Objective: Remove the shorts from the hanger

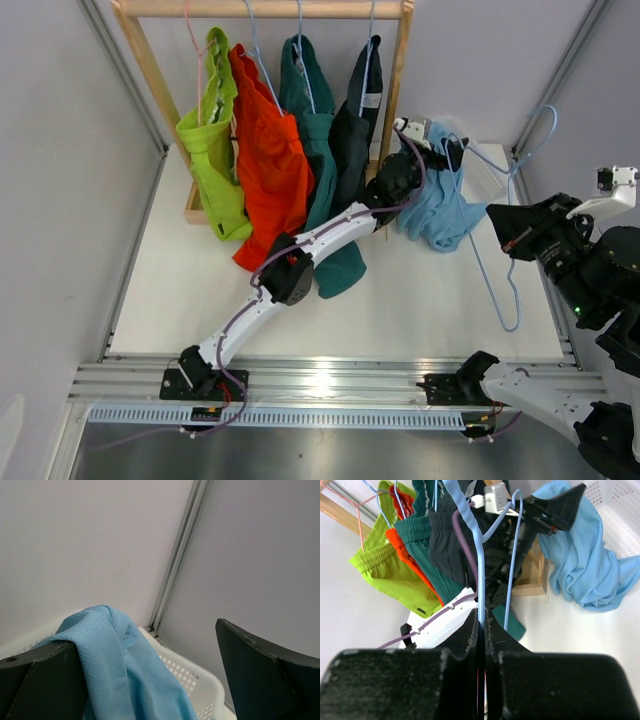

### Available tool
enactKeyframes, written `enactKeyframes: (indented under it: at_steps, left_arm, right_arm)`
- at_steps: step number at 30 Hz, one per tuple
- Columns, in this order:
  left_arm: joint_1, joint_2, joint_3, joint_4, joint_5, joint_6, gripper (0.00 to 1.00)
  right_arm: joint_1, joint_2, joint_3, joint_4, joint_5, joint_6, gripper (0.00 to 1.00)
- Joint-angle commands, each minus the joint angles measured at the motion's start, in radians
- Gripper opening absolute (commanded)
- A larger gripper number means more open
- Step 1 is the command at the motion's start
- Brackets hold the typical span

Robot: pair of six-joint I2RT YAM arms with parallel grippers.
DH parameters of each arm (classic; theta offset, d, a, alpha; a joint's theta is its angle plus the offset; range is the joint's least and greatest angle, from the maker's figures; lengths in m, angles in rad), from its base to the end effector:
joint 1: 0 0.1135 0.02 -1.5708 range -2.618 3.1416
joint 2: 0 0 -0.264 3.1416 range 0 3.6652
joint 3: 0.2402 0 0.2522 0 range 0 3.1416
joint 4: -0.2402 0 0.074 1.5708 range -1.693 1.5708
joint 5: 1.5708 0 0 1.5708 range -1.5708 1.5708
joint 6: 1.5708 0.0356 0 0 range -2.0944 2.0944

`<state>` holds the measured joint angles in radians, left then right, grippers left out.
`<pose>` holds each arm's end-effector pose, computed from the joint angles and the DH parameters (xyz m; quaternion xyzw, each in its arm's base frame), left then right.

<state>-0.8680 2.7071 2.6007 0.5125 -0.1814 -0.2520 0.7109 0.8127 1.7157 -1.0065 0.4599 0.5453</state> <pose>0.3989 -0.4610 0.3013 0.0940 0.5449 -0.3996 0.7312 0.0470 0.0196 0.5238 0.0923 0.7333 0.2461 0.6270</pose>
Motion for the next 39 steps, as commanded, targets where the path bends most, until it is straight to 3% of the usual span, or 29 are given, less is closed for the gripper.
enactKeyframes:
  at_steps: [1,4,9,10,17,19,21,22,23,24,26,32,39]
  left_arm:
    - [0.001,-0.119,-0.022,0.052,-0.003,-0.021,0.99]
    - [-0.032,-0.342,-0.280,0.081,0.031,0.049,0.99]
    - [-0.106,-0.702,-0.674,0.047,0.019,0.149,0.99]
    - [-0.117,-0.807,-0.717,0.044,0.023,0.163,0.99]
    - [-0.170,-1.164,-1.117,0.026,0.012,0.188,0.99]
    - [-0.167,-1.173,-1.111,0.002,0.017,0.206,0.99]
    - [-0.167,-1.097,-1.040,-0.209,-0.001,0.238,0.99]
    - [-0.169,-1.077,-0.922,-0.301,-0.012,0.237,0.99]
    - [-0.170,-1.064,-0.897,-0.457,-0.021,0.209,0.99]
    - [-0.173,-1.081,-0.889,-0.501,-0.035,0.191,0.99]
    - [-0.183,-1.147,-0.983,-0.546,-0.120,0.128,0.99]
    - [-0.190,-1.551,-1.454,-0.591,-0.285,-0.015,0.99]
    - [-0.198,-1.977,-1.682,-0.814,-0.358,-0.105,0.99]
  right_arm:
    - [-0.004,0.028,0.007,0.104,-0.015,-0.048,0.00]
    - [-0.004,0.063,0.037,0.112,0.000,-0.071,0.00]
    - [-0.004,0.175,0.257,0.068,-0.004,-0.125,0.00]
    - [-0.004,0.225,0.298,0.045,-0.009,-0.136,0.00]
    - [0.001,0.419,0.565,-0.009,-0.041,-0.208,0.00]
    - [-0.001,0.437,0.591,0.003,-0.046,-0.202,0.00]
    - [0.002,0.444,0.584,0.032,-0.052,-0.191,0.00]
    - [0.004,0.447,0.582,0.040,-0.059,-0.183,0.00]
    - [0.007,0.451,0.581,0.042,-0.064,-0.177,0.00]
    - [0.009,0.469,0.581,0.040,-0.070,-0.173,0.00]
    - [0.024,0.503,0.575,0.034,-0.081,-0.157,0.00]
    - [0.058,0.582,0.578,0.069,-0.034,-0.186,0.00]
    - [0.042,0.678,0.639,0.100,-0.006,-0.197,0.00]
